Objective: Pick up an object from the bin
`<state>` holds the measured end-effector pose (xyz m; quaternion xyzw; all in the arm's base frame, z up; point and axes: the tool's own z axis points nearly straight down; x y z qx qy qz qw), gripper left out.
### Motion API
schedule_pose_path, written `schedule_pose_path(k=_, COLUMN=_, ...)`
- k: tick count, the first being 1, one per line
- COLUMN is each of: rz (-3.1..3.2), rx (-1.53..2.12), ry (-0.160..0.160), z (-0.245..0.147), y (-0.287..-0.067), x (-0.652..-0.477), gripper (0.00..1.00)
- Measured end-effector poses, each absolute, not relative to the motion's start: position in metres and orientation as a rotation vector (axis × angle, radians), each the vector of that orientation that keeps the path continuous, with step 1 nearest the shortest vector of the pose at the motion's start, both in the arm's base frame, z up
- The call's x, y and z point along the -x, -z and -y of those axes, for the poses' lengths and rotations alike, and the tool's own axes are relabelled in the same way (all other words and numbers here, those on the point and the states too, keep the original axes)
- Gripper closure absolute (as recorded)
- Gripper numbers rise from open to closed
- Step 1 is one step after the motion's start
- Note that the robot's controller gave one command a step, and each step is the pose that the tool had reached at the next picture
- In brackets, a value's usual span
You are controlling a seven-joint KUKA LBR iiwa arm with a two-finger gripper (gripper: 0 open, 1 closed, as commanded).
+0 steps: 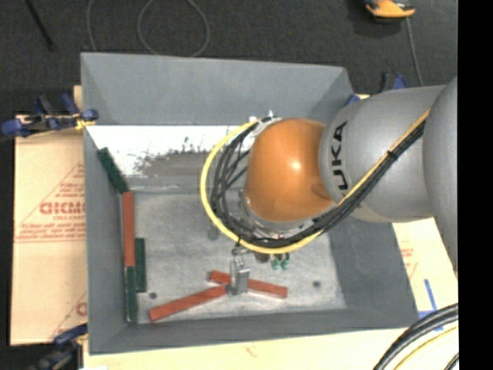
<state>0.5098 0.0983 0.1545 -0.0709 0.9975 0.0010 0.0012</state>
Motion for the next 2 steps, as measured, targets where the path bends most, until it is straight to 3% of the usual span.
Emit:
schedule_pose_path(k=1, rz=-3.121, rx=0.120, ry=-0.004, z=-0.0849, y=-0.0701, x=-0.4797, gripper=0.00)
schedule_pose_path(k=2, rz=-3.133, rx=0.123, ry=-0.003, z=-0.0854, y=-0.0712, x=-0.4769, gripper=1.00)
